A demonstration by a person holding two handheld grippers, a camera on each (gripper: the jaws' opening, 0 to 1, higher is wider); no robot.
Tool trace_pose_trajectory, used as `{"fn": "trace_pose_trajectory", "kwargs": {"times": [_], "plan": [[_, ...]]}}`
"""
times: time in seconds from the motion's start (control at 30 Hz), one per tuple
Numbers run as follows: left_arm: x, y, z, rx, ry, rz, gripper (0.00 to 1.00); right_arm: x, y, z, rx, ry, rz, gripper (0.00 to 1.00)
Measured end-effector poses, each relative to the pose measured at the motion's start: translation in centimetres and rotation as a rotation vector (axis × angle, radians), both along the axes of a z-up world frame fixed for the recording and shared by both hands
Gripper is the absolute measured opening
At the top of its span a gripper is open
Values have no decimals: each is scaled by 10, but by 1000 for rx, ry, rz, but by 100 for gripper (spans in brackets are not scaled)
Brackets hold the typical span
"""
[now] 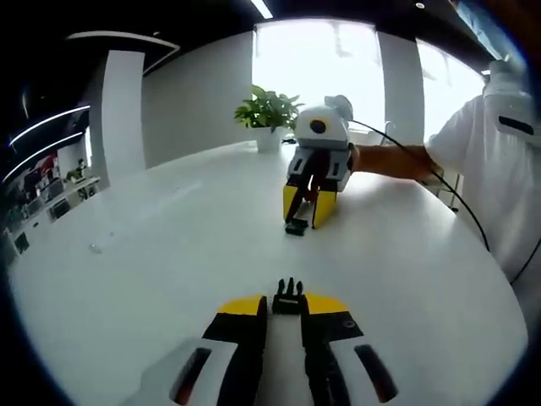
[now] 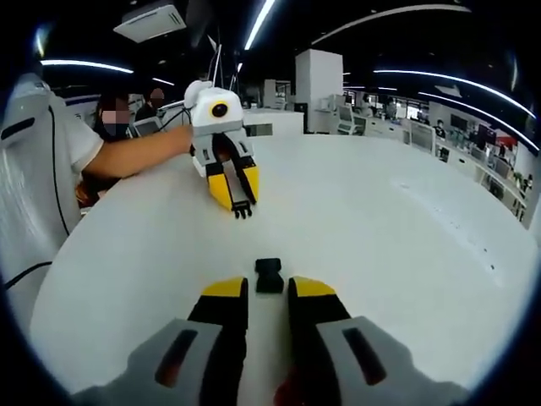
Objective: Snap the two parts of the plastic buckle together until the buckle closes and remains connected.
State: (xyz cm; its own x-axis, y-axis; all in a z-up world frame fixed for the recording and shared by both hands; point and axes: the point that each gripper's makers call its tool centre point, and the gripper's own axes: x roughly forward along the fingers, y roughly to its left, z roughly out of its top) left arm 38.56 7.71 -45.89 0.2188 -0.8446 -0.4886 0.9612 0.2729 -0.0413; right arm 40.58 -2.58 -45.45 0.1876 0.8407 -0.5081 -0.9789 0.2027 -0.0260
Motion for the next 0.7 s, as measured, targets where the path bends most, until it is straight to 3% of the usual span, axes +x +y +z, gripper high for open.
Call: {"fn": "trace_pose_trajectory", "kwargs": {"times": [0.7], "plan": [[3,1,-1,-9,8,-21,12,-3,0,0,3,-4,6,13]]}}
